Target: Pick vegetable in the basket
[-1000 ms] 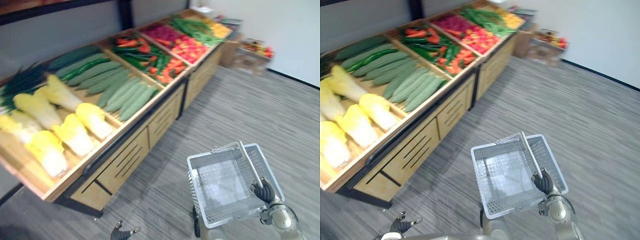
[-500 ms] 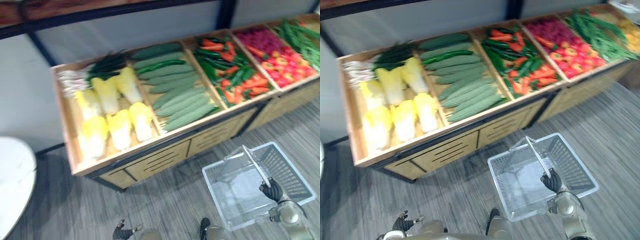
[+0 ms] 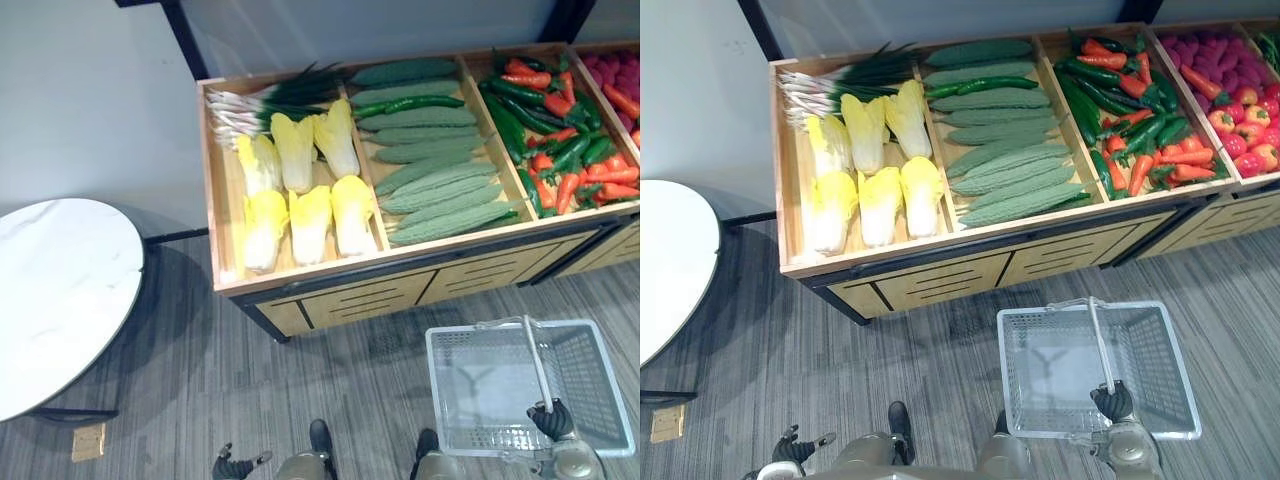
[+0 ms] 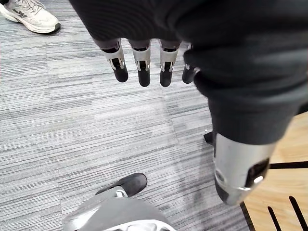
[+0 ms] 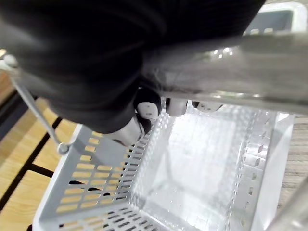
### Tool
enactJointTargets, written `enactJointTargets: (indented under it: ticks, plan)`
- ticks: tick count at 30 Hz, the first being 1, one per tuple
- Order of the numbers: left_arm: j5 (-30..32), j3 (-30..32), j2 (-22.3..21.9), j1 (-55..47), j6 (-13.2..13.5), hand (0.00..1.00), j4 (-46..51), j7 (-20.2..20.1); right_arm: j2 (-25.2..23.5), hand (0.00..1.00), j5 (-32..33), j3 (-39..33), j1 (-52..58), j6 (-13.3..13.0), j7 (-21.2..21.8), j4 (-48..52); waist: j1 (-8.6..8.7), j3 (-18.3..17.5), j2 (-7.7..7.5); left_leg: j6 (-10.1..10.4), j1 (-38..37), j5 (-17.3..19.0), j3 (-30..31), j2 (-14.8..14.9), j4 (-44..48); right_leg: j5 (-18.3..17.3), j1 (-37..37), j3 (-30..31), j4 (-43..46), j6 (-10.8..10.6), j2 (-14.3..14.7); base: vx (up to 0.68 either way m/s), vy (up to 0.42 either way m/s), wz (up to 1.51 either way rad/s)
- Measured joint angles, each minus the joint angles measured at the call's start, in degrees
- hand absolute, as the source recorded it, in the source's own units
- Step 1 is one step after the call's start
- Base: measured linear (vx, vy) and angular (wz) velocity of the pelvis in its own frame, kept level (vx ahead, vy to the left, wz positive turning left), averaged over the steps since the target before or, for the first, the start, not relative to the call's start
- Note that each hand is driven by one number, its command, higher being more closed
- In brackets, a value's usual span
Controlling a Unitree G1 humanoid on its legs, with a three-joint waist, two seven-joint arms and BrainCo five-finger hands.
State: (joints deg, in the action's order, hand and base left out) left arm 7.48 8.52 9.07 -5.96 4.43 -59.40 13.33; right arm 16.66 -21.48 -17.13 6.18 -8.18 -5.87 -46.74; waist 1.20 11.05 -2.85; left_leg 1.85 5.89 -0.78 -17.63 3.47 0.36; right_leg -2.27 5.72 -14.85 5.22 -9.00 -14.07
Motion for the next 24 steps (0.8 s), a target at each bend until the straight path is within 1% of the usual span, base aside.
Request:
enactJointTargets:
  ticks: [2, 4, 5, 6, 8, 10, 12, 13, 15, 16, 17, 18, 20, 24]
  plan:
    - [0.1, 0.4, 0.0, 0.1, 0.0, 0.00, 0.1, 0.0, -1.1, 1.00, 1.1, -0.1, -0.8, 0.6, 0.0, -1.7, -0.10, 0.1, -0.26, 0.2, -1.1, 0.0, -1.2, 0.2, -0.6, 0.8, -0.1, 1.3, 0.0, -0.2, 0.4, 0.04, -0.015, -0.31]
    - [0.1, 0.8, 0.3, 0.5, 0.0, 0.00, 0.5, 0.1, -2.1, 1.00, 1.8, 0.0, -1.3, 0.6, -0.2, -2.8, 0.08, 0.4, -1.01, 0.5, -1.8, 0.3, -2.0, 0.3, -0.7, 0.7, 0.2, 2.2, 1.2, 0.1, 0.5, 0.06, -0.001, -0.26]
    - [-0.1, 0.9, 0.5, 0.8, 0.0, 0.00, 1.2, 0.2, -2.4, 1.00, 1.8, 0.1, -1.6, 0.6, -0.5, -3.7, 0.06, 0.5, -1.35, 0.6, -2.3, 0.4, -2.4, 0.3, -1.0, 0.7, 0.4, 2.9, 1.4, 0.1, 0.6, 0.06, 0.015, -0.21]
    - [-0.2, 1.0, 0.8, 1.5, 0.0, 0.00, 3.6, 0.6, -2.7, 1.00, 1.9, 0.3, -1.8, 0.5, -1.1, -4.1, 0.03, 0.4, -1.53, 0.5, -2.2, 0.3, -2.4, 0.2, -1.5, 1.0, 0.8, 3.3, 1.4, 0.6, 0.8, 0.04, 0.020, -0.15]
    - [-0.5, 1.1, 1.3, 2.2, 0.4, 0.00, 7.0, 2.1, -2.7, 1.00, 2.2, 1.0, -2.3, 0.3, -1.3, -4.7, 0.09, 0.5, -1.66, 0.2, -2.3, -0.2, -2.4, 0.0, -2.5, 1.3, 1.2, 4.3, 1.2, 1.0, 0.8, 0.04, 0.025, -0.02]
    - [-0.8, 1.8, 2.0, 3.4, 1.3, 0.00, 11.5, 4.5, -3.2, 1.00, 3.2, 1.9, -2.4, 0.0, -1.5, -5.7, 0.05, 0.6, -1.83, 0.0, -2.4, -0.9, -2.0, -0.4, -3.7, 1.3, 1.2, 5.0, 1.0, 1.0, 0.9, 0.05, 0.021, 0.12]
    - [-2.4, 4.2, 1.8, 4.3, 2.9, 0.00, 19.6, 7.9, -5.0, 1.00, 4.1, 1.9, -2.4, -0.2, -2.1, -6.1, -0.08, 0.7, -1.89, 0.0, -2.0, -1.5, -0.4, -0.6, -4.5, 1.3, 1.0, 4.8, 0.6, 1.0, 0.9, 0.05, -0.001, 0.29]
    - [-2.5, 4.9, 1.6, 4.3, 3.3, 0.00, 22.0, 9.2, -5.3, 1.00, 4.2, 1.9, -2.4, -0.3, -2.4, -6.1, -0.28, 0.7, -1.92, 0.0, -1.8, -1.7, -0.1, -0.6, -4.7, 1.2, 1.0, 4.5, 0.4, 1.0, 0.9, 0.05, -0.012, 0.31]
    - [-2.3, 7.8, -0.6, 4.8, 5.3, 0.00, 32.2, 14.7, -6.1, 1.00, 4.6, 1.8, -2.4, -0.8, -2.9, -6.2, -1.05, 0.7, -1.82, -0.1, -0.8, -2.7, 1.4, -0.8, -5.6, 1.2, 0.8, 3.4, -1.1, 1.1, 1.0, 0.05, -0.021, 0.30]
    - [-2.3, 8.3, -1.1, 4.9, 5.6, 0.00, 34.5, 16.0, -6.2, 1.00, 4.6, 1.8, -2.4, -0.8, -3.1, -6.4, -1.37, 0.7, -1.82, -0.1, -0.6, -2.8, 1.7, -0.8, -5.8, 1.2, 0.8, 3.1, -1.4, 1.1, 1.1, 0.06, -0.029, 0.29]
    - [-2.3, 9.7, -2.6, 5.4, 6.0, 0.00, 39.5, 18.4, -6.4, 1.00, 4.6, 1.8, -2.5, -0.9, -3.3, -6.5, -1.64, 0.8, -1.77, 0.0, -0.3, -3.0, 2.4, -0.7, -5.8, 1.1, 0.5, 2.7, -1.8, 1.2, 1.4, 0.06, -0.035, 0.28]
    - [-2.3, 10.4, -3.9, 5.5, 6.4, 0.00, 43.7, 20.7, -6.5, 1.00, 4.6, 1.7, -2.5, -1.0, -3.5, -7.1, -1.64, 0.8, -1.69, 0.1, -0.3, -3.1, 3.1, -0.5, -5.8, 0.8, -0.1, 2.6, -2.3, 1.8, 1.7, 0.06, -0.037, 0.30]
    - [-2.1, 10.4, -5.0, 6.2, 6.8, 0.00, 48.7, 24.2, -6.5, 1.00, 4.6, 1.7, -2.7, -1.3, -3.6, -7.3, -1.68, 0.9, -1.56, 0.3, -0.3, -3.3, 3.8, -0.1, -5.8, 0.5, -0.4, 2.6, -2.3, 2.2, 2.3, 0.04, -0.034, 0.18]
    - [-2.1, 10.4, -5.9, 9.6, 7.4, 0.00, 53.9, 29.1, -6.5, 1.00, 4.4, 1.7, -3.0, -2.0, -3.7, -8.0, -1.46, 1.0, -1.46, 0.4, -0.3, -3.4, 3.3, 0.7, -5.8, 0.5, -0.3, 3.6, -2.4, 2.2, 3.0, 0.04, -0.038, -0.07]
